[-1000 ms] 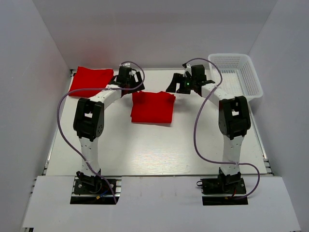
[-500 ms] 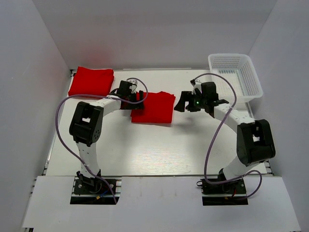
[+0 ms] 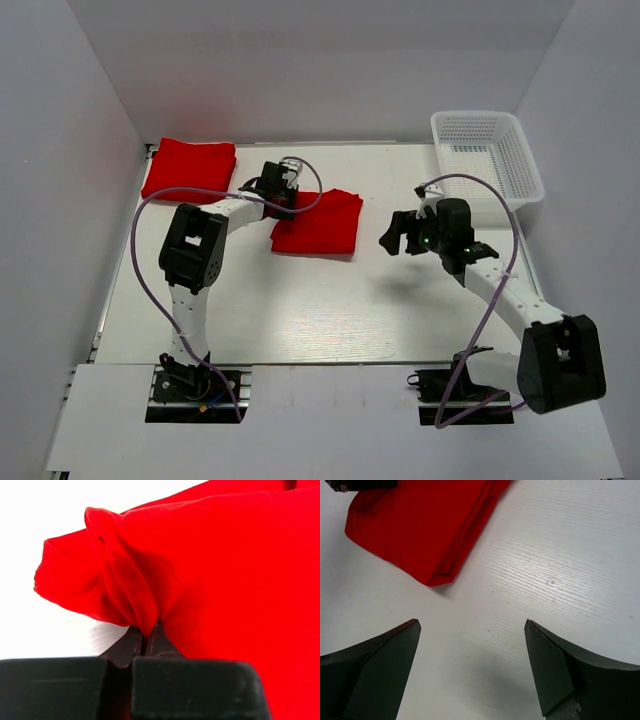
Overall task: Fold and stack the t-shirts
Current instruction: Put the neatly folded tshirt into the corner of the board with the left arm
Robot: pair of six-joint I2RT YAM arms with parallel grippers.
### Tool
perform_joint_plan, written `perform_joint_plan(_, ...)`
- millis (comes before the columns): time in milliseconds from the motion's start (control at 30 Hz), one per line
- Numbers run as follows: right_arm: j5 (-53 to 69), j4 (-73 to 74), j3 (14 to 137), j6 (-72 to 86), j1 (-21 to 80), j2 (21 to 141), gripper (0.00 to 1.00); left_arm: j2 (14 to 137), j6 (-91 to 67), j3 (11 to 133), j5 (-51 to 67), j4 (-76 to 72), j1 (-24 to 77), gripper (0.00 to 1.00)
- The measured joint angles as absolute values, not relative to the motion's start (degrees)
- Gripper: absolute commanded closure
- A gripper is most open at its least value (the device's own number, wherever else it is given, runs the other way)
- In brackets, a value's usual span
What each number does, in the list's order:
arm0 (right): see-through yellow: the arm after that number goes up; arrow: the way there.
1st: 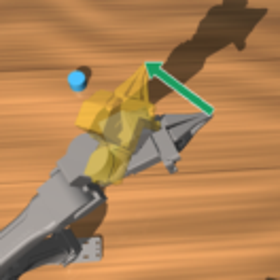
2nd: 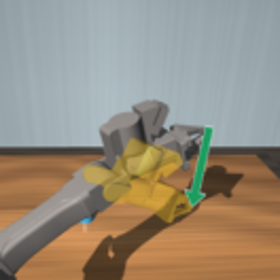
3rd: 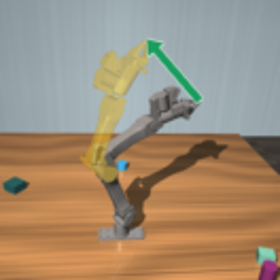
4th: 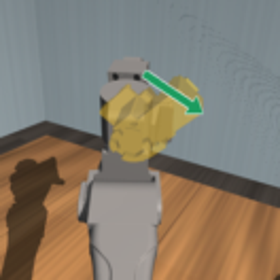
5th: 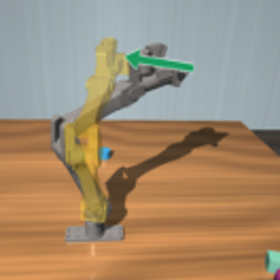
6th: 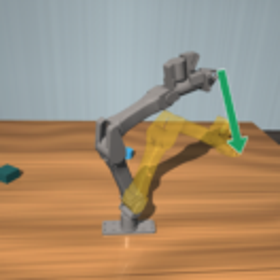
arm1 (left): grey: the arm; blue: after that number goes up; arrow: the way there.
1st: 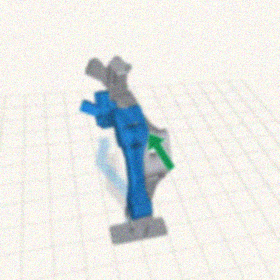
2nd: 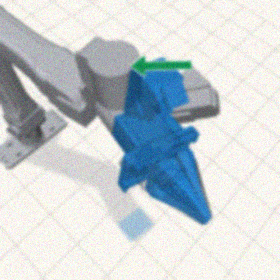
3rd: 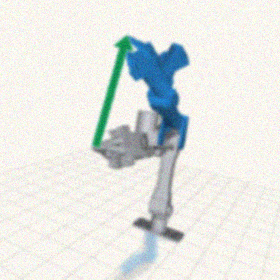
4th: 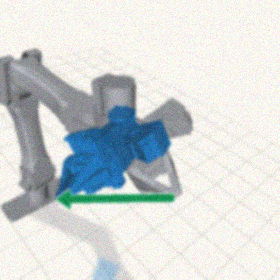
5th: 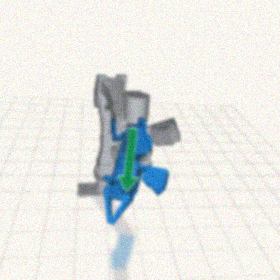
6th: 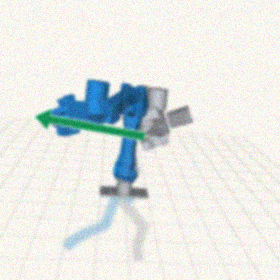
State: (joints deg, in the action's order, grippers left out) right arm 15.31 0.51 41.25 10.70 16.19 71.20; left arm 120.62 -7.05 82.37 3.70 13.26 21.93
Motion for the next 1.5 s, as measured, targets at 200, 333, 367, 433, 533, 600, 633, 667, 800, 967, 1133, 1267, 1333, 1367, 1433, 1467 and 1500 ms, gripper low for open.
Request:
perform_joint_plan(200,10.44,-0.56,38.33,10.28,16.14,64.23,0.10,119.98,-5.26,82.08,5.32,12.97,21.30,1.00)
perform_joint_plan(333,9.15,-0.43,37.26,10.28,16.14,63.02,0.10,117.56,-2.96,81.06,5.37,13.93,21.08,1.00)
perform_joint_plan(367,9.02,-0.36,37.23,10.28,16.14,63.02,0.10,116.64,-2.44,81.03,5.34,14.33,21.04,1.00)
perform_joint_plan(433,8.84,-0.32,37.21,10.31,16.14,63.00,0.10,114.41,-1.21,81.03,5.37,14.63,20.73,1.00)
perform_joint_plan(533,8.60,-0.19,37.21,10.31,16.14,62.98,0.10,110.26,1.04,81.32,5.82,15.07,20.49,1.00)
perform_joint_plan(600,8.27,-0.14,37.21,10.33,16.14,62.89,0.10,108.64,2.42,82.70,6.44,16.12,20.10,1.00)
perform_joint_plan(633,8.16,-0.12,37.21,10.33,16.14,62.78,0.10,108.27,3.18,84.01,6.74,16.91,19.75,1.00)
perform_joint_plan(667,7.94,-0.08,37.21,10.35,16.14,62.54,0.10,108.20,3.88,85.54,7.07,17.74,19.35,1.00)
perform_joint_plan(800,7.38,-0.08,37.21,10.50,16.14,61.47,0.10,108.20,7.14,91.53,8.19,21.96,17.28,1.00)
perform_joint_plan(967,6.72,0.10,37.28,11.05,16.14,61.08,0.10,108.66,11.29,100.36,9.56,27.94,14.61,1.00)
perform_joint_plan(1133,5.43,1.56,37.85,11.64,16.14,61.12,0.10,109.97,15.68,109.19,10.79,32.32,12.25,1.00)
perform_joint_plan(1267,4.14,3.14,38.70,12.01,16.14,61.12,0.10,111.92,18.87,113.65,11.20,35.18,10.39,1.00)
perform_joint_plan(1333,3.55,3.70,39.13,12.16,16.14,61.12,0.10,113.91,20.18,116.68,11.22,37.32,9.30,1.00)
perform_joint_plan(1367,3.38,3.92,39.35,12.40,16.14,61.12,0.10,114.87,20.62,118.02,11.25,38.30,8.78,1.00)
perform_joint_plan(1433,3.11,4.29,39.72,12.80,16.14,61.12,0.10,116.57,21.30,120.40,11.20,39.86,7.75,1.00)
perform_joint_plan(1467,3.09,4.58,39.94,13.02,16.14,61.12,0.10,117.21,21.54,121.32,11.20,40.45,7.16,1.00)
perform_joint_plan(1500,3.09,4.60,40.07,13.13,16.14,61.14,0.10,117.73,21.74,121.93,11.20,40.86,6.59,1.00)
